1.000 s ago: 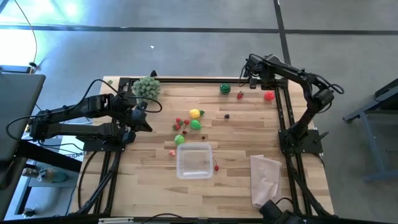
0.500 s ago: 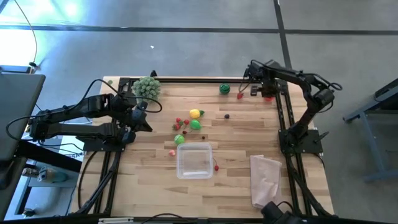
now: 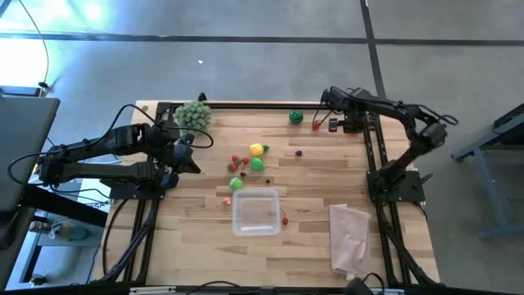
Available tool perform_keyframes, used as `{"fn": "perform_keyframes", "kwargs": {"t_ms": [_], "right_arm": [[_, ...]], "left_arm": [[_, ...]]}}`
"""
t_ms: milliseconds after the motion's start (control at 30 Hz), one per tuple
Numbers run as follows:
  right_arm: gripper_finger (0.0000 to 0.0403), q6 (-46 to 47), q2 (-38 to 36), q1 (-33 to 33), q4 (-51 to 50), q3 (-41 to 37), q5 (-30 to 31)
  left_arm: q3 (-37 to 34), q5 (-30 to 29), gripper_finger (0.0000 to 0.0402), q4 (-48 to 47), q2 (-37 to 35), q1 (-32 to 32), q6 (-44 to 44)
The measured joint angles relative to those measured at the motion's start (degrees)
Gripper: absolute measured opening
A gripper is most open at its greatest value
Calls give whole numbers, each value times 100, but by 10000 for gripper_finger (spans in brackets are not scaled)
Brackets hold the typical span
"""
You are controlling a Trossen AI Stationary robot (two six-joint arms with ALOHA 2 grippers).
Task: Pick and placing Produce into tupperware
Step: Put the red tomato into the transparent bin
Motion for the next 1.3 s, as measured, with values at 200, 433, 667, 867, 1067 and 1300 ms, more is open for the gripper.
{"fn": "perform_keyframes", "kwargs": {"t_ms": [200,433,667,867,1067,1300], "right_arm": [[5,182,-1201,-317,631,-685,-354],[5,267,-1759,-501,1209,-992,-396],[5,1197,-1596,-506,1957,-1322,15],[18,1412,-1376,-507,2115,-1487,136],[70,1731,-1116,-508,2209,-1487,374],[150,1740,-1031,-508,2226,-1487,369]], "left_arm": [[0,0,14,-2,0,0,0],[0,-2,14,-2,0,0,-1],[0,0,14,-2,0,0,-1],[0,0,14,-2,0,1,-1],[0,0,14,-2,0,0,-2],[0,0,14,-1,0,0,-2]]}}
